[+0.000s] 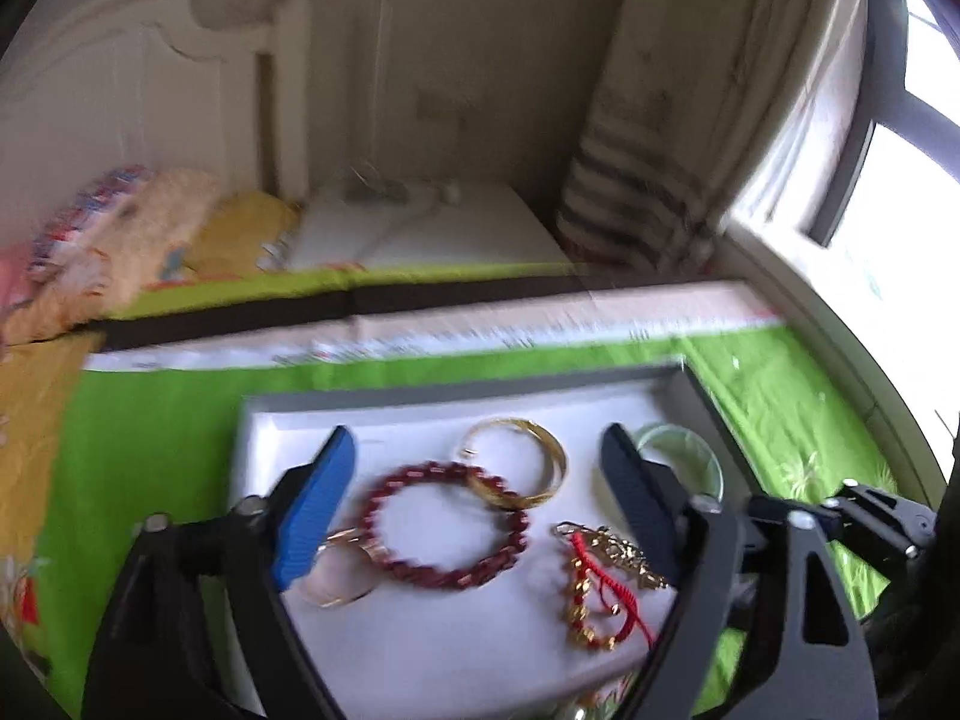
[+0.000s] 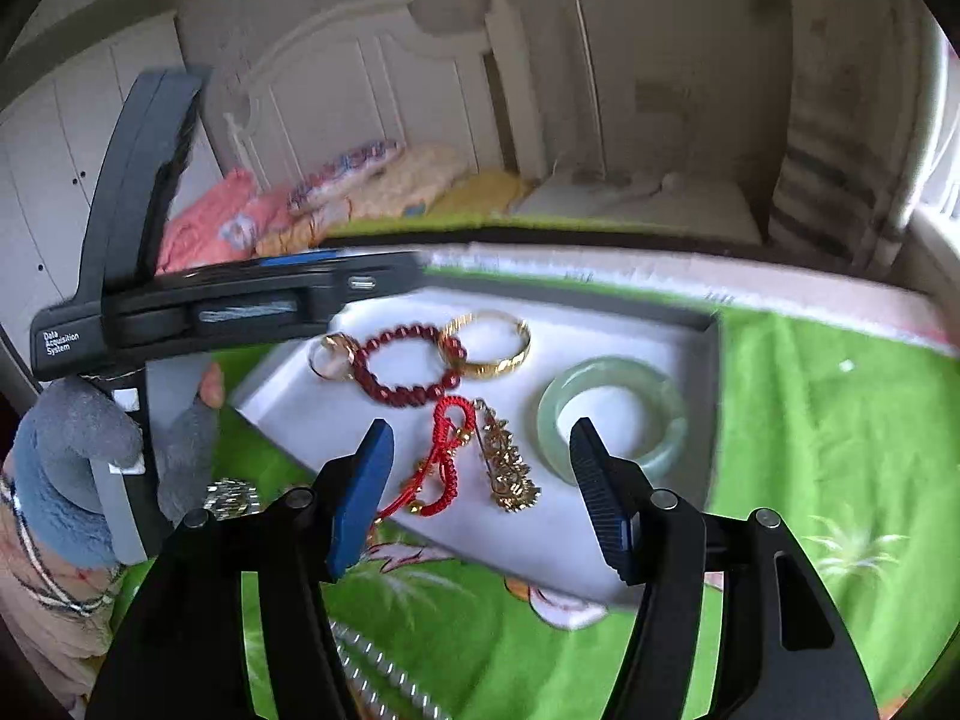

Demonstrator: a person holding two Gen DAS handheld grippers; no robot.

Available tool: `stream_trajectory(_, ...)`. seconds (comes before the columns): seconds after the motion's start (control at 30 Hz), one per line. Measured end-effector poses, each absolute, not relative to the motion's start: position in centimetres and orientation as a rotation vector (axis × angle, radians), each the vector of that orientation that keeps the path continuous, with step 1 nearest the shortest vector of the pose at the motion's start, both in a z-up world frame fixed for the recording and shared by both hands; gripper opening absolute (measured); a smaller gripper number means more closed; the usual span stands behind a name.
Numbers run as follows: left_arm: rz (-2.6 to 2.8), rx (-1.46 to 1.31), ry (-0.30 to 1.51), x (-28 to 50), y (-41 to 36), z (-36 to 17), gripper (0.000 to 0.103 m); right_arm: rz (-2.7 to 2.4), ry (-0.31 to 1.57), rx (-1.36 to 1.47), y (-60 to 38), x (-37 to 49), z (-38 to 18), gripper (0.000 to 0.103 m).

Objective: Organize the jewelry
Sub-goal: 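Open the left tool to drop the bangle while the right tool releases the pendant in the tray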

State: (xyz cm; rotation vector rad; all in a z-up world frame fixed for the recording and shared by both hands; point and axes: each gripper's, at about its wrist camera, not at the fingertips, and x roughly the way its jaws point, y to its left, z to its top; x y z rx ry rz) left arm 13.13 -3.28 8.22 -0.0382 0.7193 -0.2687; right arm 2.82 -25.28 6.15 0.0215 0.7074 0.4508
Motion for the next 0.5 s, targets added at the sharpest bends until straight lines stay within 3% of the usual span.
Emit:
stream_trajectory(0.13, -0.154, -0.103, 0.613, 7.7, 1.3, 10.5, 0.101, 0.419, 0.654, 0.056, -27.5, -0.2, 7.8, 0.066)
stream_trajectory(0.2, -0.093, -0.124, 0.589, 5.3, 3.3, 10.8, 0.101, 0.409, 0.635, 0.088, -28.5, -1.7, 7.9, 0.070)
stream_trajectory(0.5, 0.064, -0.138, 0.670, -4.6, 8.8, 5.9, 0.101, 0.446, 0.709, 0.148, -27.1, -6.3, 4.1, 0.070)
